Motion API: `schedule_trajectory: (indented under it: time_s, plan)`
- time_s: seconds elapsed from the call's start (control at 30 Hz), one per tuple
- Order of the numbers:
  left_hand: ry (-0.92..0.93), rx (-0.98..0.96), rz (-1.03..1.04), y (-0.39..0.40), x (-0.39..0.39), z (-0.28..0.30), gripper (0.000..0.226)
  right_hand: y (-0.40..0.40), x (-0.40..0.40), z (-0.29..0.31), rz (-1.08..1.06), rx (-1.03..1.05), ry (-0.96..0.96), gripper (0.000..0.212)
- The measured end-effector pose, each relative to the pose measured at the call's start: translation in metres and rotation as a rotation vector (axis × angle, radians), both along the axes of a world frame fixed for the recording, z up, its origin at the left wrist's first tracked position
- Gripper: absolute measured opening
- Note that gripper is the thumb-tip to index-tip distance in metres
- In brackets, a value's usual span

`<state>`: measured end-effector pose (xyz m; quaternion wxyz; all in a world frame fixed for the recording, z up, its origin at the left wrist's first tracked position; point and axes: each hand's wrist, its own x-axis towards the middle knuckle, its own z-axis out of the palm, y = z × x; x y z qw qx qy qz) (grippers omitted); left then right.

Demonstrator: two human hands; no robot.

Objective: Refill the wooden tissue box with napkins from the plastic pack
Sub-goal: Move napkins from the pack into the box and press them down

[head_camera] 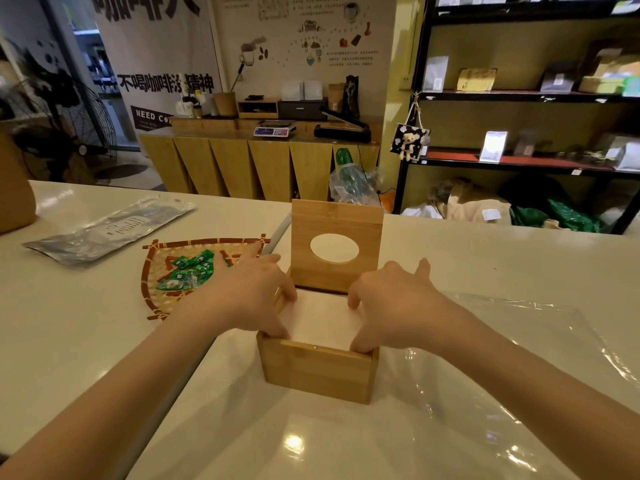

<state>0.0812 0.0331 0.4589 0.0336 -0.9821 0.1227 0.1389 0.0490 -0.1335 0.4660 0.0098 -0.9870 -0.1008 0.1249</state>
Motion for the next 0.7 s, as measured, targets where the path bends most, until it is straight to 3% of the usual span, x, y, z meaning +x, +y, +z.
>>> schedule_trajectory:
  time_s: [0.07, 0.13, 0.33, 0.53, 0.7]
  plan:
    - [-0.045, 0.067, -0.014, -0.004, 0.001, -0.002, 0.053, 0.003, 0.0, -0.002, 0.03, -0.061, -0.031, 0.018]
    - [-0.098, 0.114, -0.019, -0.009, 0.001, -0.006, 0.046, 0.006, 0.001, -0.004, 0.032, -0.119, -0.039, 0.026]
    - [-0.125, 0.13, -0.045, -0.013, 0.003, -0.012, 0.038, 0.014, 0.007, -0.017, 0.055, -0.254, -0.172, 0.014]
    - [-0.093, 0.067, -0.078, -0.007, 0.001, -0.003, 0.064, 0.006, 0.001, -0.019, 0.036, -0.082, -0.203, 0.032]
    - [0.027, 0.054, -0.087, -0.012, 0.006, -0.011, 0.073, 0.004, -0.001, -0.026, 0.072, -0.013, -0.089, 0.043]
